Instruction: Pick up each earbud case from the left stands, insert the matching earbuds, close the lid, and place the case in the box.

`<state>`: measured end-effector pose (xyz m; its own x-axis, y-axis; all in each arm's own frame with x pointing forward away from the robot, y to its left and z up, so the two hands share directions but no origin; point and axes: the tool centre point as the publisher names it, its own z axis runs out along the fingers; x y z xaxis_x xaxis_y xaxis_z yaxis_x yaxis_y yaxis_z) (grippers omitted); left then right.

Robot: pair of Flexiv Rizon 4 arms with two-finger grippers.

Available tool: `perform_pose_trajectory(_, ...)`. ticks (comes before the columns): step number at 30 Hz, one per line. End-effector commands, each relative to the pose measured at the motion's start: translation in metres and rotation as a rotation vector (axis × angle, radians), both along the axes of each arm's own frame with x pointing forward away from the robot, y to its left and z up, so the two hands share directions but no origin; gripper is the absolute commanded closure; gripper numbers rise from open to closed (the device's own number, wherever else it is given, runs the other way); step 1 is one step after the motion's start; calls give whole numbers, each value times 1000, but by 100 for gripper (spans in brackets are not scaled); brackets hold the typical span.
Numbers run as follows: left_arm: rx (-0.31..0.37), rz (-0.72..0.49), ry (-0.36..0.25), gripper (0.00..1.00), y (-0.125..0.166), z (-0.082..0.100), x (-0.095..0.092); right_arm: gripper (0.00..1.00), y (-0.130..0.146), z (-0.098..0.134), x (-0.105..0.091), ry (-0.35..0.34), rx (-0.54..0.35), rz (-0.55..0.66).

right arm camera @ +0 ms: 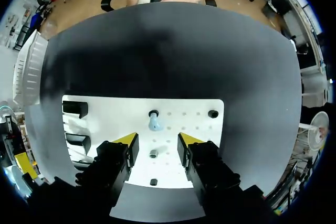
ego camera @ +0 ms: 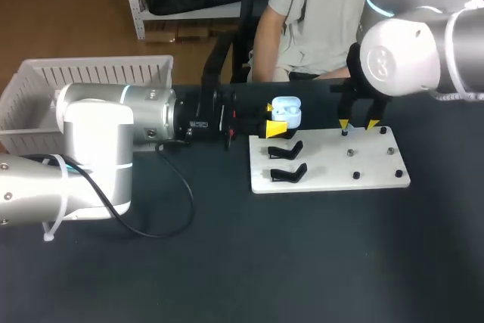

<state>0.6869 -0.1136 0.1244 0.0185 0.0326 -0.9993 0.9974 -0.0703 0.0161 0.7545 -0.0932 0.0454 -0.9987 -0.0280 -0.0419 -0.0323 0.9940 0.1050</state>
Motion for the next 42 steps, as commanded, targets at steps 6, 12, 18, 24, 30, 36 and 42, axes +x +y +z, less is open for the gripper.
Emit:
perform_pose_trajectory(6,1,2,0,100,0,0,0,54,5,-9,9,14,2,-6)
perform_pose_trajectory(12,1,2,0,100,0,0,0,58,5,-12,10,17,4,-14)
perform_pose_trajectory(18,1,2,0,100,0,0,0,61,4,-14,11,19,7,-20)
perform_pose_trajectory(24,1,2,0,100,0,0,0,65,5,-15,11,21,8,-20)
perform_pose_trajectory(30,1,2,0,100,0,0,0,67,4,-17,13,20,6,-23)
perform_pose_trajectory(36,1,2,0,100,0,0,0,71,4,-19,15,21,5,-27)
perform_pose_trajectory(42,1,2,0,100,0,0,0,81,5,-22,17,22,0,-35)
